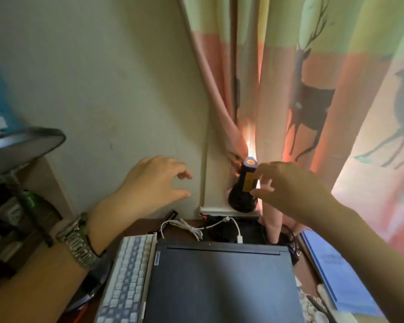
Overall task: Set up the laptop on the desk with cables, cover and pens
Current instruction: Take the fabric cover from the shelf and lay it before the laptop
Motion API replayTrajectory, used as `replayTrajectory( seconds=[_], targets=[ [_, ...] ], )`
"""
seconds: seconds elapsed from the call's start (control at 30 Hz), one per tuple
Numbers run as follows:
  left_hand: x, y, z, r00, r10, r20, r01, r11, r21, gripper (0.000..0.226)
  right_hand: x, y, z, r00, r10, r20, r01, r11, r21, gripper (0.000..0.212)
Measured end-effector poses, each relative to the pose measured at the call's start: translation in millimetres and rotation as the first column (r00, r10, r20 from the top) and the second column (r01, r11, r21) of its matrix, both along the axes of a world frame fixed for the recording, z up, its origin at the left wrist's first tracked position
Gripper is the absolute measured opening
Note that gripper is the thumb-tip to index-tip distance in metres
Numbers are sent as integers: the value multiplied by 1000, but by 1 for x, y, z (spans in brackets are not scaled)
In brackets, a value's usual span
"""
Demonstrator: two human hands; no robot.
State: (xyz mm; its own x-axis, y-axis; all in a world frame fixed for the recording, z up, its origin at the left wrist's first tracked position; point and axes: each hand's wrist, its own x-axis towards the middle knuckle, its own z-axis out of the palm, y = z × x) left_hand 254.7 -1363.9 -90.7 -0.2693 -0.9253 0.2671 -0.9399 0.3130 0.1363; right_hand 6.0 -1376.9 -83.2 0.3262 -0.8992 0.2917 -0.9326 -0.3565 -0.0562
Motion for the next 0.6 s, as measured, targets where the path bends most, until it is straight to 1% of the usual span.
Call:
replayTrajectory(
  seconds=[0.1, 0.2, 0.4, 0.5, 0.6],
  targets=[
    [1, 14, 31, 995, 41, 92, -33, 996, -86, 41, 0, 10, 29, 998, 14, -59, -21, 993, -120, 29],
    [3, 28, 55, 983, 91, 157, -70, 989, -133, 41, 1, 19, 54, 994, 8, -113, -32, 977, -212, 31],
    [3, 57, 101, 947, 200, 251, -164, 974, -155, 40, -16, 33, 94, 989, -21, -148, -27, 950, -310, 29],
    [-1, 76, 120, 919, 245, 309, -188, 961, -204, 41, -20, 40, 108, 985, -30, -171, -34, 933, -358, 27],
    [-2, 101, 134, 890, 291, 351, -205, 943, -262, 42, -16, 51, 112, 986, -6, -169, -59, 924, -377, 28]
  ],
)
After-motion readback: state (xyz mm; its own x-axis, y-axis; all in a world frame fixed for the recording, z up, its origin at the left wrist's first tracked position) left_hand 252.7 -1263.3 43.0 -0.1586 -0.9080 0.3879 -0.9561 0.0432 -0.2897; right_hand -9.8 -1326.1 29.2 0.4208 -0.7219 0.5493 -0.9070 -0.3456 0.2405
